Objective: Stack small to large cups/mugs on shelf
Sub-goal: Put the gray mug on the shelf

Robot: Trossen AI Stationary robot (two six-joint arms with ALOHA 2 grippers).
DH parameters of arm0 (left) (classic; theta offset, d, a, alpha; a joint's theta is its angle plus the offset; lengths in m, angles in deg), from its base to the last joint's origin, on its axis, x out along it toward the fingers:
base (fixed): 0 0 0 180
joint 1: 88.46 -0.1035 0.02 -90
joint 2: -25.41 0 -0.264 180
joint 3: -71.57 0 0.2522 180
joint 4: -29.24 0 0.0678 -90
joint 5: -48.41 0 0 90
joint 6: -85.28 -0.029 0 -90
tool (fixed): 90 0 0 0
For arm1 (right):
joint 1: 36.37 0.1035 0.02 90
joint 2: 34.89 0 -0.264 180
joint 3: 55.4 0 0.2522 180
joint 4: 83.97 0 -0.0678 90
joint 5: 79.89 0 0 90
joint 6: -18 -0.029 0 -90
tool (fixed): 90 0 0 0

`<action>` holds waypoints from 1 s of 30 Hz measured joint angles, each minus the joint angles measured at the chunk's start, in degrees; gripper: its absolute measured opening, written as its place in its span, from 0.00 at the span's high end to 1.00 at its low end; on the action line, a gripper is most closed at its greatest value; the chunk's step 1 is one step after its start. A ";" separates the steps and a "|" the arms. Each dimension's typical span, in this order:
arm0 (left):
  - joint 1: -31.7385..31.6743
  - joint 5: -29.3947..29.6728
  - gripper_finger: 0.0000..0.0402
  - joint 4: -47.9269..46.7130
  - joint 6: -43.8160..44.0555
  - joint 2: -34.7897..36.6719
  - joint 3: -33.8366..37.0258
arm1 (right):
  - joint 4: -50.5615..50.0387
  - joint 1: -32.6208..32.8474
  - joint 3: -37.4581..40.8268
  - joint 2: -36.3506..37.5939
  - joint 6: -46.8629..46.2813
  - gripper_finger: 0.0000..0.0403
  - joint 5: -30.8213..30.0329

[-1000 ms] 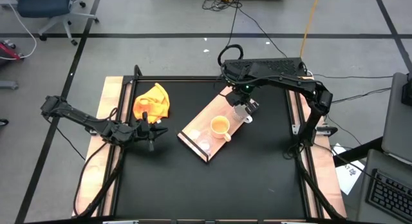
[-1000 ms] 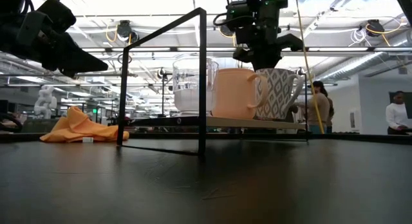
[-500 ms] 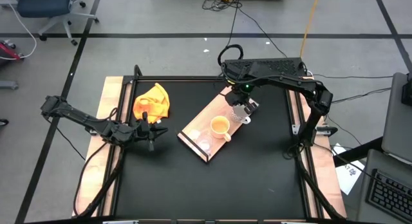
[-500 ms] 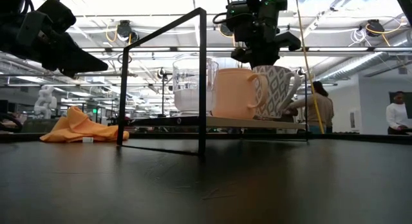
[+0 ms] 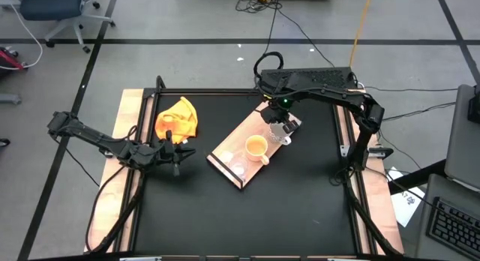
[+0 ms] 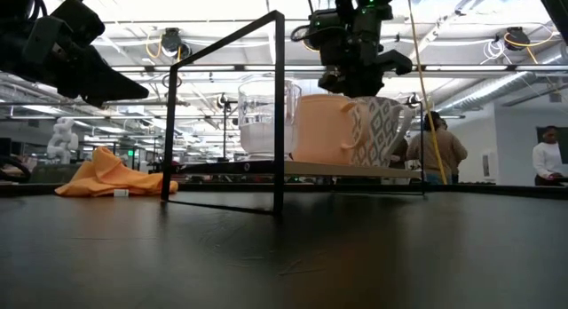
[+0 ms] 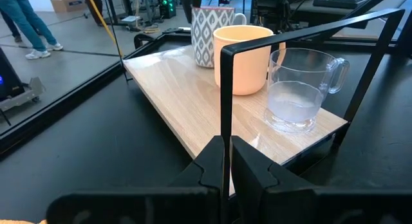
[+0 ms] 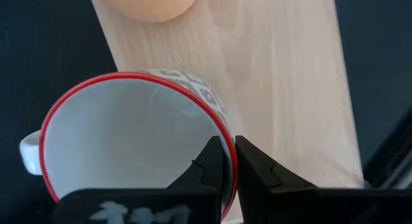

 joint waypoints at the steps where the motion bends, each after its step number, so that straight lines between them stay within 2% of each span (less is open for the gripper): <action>1: 0.00 0.00 0.92 0.00 0.00 -0.02 0.00 | 0.14 -0.02 -0.01 -0.41 0.02 0.98 0.01; 18: -0.02 0.17 0.92 -1.22 0.00 -0.01 0.02 | 0.89 -0.28 -0.11 -1.39 1.75 0.98 0.33; 30: -0.01 0.13 0.92 -1.22 0.42 0.00 0.02 | 1.07 -0.81 -0.02 -1.47 -2.11 0.98 0.05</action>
